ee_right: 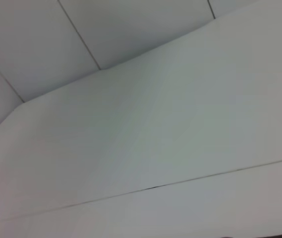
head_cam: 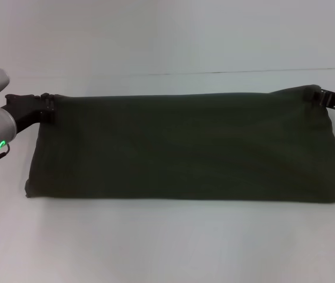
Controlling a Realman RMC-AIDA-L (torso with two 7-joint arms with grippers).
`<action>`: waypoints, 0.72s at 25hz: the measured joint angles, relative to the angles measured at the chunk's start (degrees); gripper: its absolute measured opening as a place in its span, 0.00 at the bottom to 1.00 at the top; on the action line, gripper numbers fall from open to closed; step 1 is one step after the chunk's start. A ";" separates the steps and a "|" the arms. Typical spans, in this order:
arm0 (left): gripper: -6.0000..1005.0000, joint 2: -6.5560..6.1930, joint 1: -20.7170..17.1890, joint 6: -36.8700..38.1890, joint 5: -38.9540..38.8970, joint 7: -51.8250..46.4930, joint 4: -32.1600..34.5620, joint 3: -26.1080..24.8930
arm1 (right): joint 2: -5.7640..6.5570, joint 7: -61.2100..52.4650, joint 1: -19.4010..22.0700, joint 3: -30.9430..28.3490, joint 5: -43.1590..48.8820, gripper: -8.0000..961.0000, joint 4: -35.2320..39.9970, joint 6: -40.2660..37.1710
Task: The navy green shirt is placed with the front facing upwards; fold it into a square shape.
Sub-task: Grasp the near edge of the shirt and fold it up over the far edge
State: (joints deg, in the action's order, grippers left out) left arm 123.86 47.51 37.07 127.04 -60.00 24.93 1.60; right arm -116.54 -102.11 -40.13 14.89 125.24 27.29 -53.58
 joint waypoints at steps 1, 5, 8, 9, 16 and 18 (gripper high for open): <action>0.03 0.00 0.06 -0.38 -0.24 0.38 -0.20 0.00 | -0.02 0.00 -0.24 0.01 0.00 0.10 -0.25 0.67; 0.03 -0.03 0.22 -1.02 -1.44 1.00 -1.03 0.04 | -0.04 0.00 -1.01 0.05 0.00 0.11 -0.82 2.86; 0.03 -0.06 0.44 -1.11 -2.58 1.65 -1.17 0.10 | -0.03 0.01 -1.46 0.06 0.00 0.11 -0.85 3.50; 0.03 -0.07 0.55 -1.18 -2.83 1.93 -1.19 0.12 | -0.03 0.01 -1.62 0.06 0.00 0.11 -0.87 3.90; 0.03 -0.01 2.11 -3.02 -3.30 2.70 -1.53 0.83 | -0.01 0.61 -3.16 1.51 0.00 0.12 -3.05 8.05; 0.03 -0.02 2.57 -4.42 -3.98 3.70 -2.40 0.88 | -0.21 0.67 -3.54 2.73 0.00 0.12 -3.57 9.54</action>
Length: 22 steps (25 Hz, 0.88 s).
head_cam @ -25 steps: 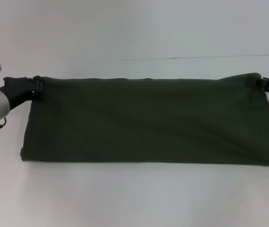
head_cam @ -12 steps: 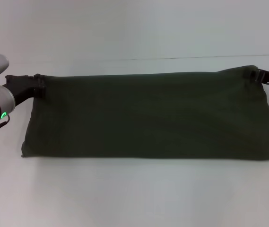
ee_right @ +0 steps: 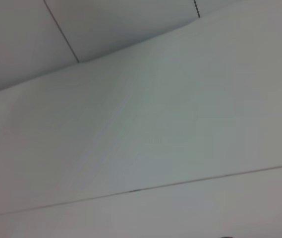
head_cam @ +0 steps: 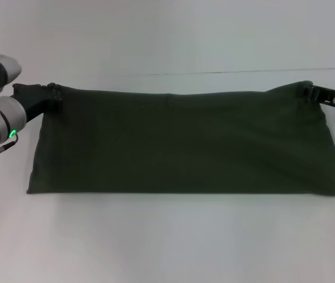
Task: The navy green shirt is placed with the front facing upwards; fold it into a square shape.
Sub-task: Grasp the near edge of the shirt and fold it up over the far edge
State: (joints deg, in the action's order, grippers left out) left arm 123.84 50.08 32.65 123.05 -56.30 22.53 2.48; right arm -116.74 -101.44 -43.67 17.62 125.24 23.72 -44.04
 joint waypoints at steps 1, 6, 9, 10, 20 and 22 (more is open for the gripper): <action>0.03 -0.02 0.21 -0.71 -0.33 0.46 -0.41 0.02 | -0.18 0.01 -0.19 0.56 0.00 0.12 -0.15 0.74; 0.03 0.01 0.81 -2.34 -1.46 2.54 -1.66 0.43 | -0.89 0.02 -0.73 1.38 -0.79 0.12 -0.31 3.28; 0.03 0.07 0.90 -2.38 -1.75 2.73 -1.89 0.60 | -0.95 0.18 -0.73 1.47 -2.09 0.13 -0.32 3.70; 0.03 0.09 0.92 -2.39 -1.82 2.72 -1.91 0.60 | -0.96 0.23 -0.70 1.50 -2.23 0.13 -0.31 3.69; 0.19 0.20 0.53 -2.38 -5.66 2.77 -1.88 0.58 | -0.90 -0.22 -0.63 3.53 -2.32 0.41 0.21 4.16; 0.26 0.20 0.48 -2.21 -5.91 2.77 -1.88 0.59 | -0.70 -0.40 -0.54 3.71 -2.31 0.45 0.23 4.33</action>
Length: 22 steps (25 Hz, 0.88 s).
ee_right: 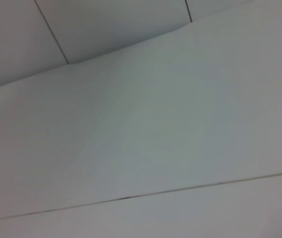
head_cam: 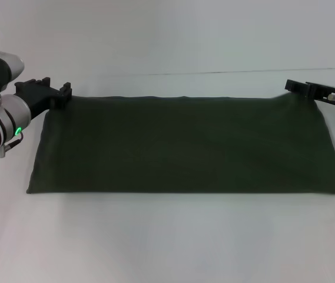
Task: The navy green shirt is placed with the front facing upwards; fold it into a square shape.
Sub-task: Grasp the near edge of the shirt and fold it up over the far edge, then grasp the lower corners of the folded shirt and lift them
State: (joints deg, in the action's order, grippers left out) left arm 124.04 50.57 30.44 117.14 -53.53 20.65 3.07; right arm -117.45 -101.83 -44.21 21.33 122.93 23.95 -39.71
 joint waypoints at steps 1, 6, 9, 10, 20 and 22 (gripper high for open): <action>0.30 0.02 -0.02 0.04 -0.20 0.00 0.00 0.00 | 0.08 -0.01 0.10 0.01 0.06 0.47 0.00 0.19; 0.51 0.06 -0.14 0.07 -1.09 -0.16 -0.04 0.01 | 0.27 -0.04 0.79 0.06 0.26 0.59 -0.05 1.41; 0.64 0.15 -0.19 0.19 -1.99 -0.25 -0.23 0.00 | 0.31 -0.06 1.78 0.11 0.21 0.68 0.03 1.36; 0.66 0.16 -0.22 0.24 -2.17 -0.25 -0.43 0.01 | 0.31 -0.06 2.16 0.10 0.14 0.71 0.14 1.29; 0.84 -0.08 -1.96 5.30 -6.87 -3.72 0.35 -0.01 | -0.26 3.61 9.45 -0.03 -9.84 0.77 7.21 -11.06; 0.84 -0.23 -2.72 7.43 -7.08 -8.31 2.01 0.06 | -0.21 5.03 10.95 -0.03 -12.50 0.77 8.45 -15.47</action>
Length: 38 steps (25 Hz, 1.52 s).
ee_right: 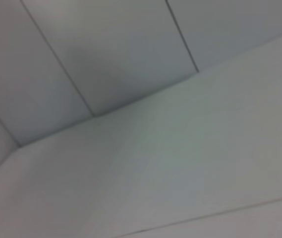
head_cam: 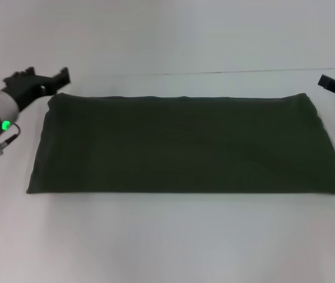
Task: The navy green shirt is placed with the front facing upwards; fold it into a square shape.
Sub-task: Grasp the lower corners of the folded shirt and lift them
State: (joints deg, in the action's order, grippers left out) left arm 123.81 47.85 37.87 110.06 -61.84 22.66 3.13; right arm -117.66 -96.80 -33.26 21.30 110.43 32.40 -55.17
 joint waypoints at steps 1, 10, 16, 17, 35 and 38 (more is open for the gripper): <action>0.84 -0.09 -0.38 1.17 0.01 -2.12 0.70 0.01 | 0.10 0.71 0.53 -0.02 -0.85 0.77 0.31 -1.90; 0.84 -1.29 -8.28 22.13 -0.08 -22.97 8.56 4.50 | -0.16 11.99 4.50 -0.14 -5.33 0.77 0.78 -18.38; 0.84 -1.16 -14.19 35.98 -0.12 -31.09 13.68 5.77 | -0.40 13.43 6.17 0.08 -5.04 0.77 0.58 -23.90; 0.84 -1.08 -14.80 37.00 -0.12 -32.19 14.30 5.75 | -0.41 13.46 6.36 0.09 -5.03 0.77 0.58 -24.35; 0.84 -1.10 -20.11 44.77 9.40 -44.19 21.37 7.31 | -0.98 14.36 6.26 0.14 -4.96 0.77 0.37 -24.60; 0.84 -1.34 -19.87 44.70 15.39 -43.58 24.44 8.87 | -0.99 14.40 6.25 0.15 -4.96 0.77 0.31 -24.59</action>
State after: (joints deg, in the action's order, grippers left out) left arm 122.47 27.98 82.58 125.45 -105.42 47.10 11.99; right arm -118.65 -82.40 -27.01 21.45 105.47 32.72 -79.76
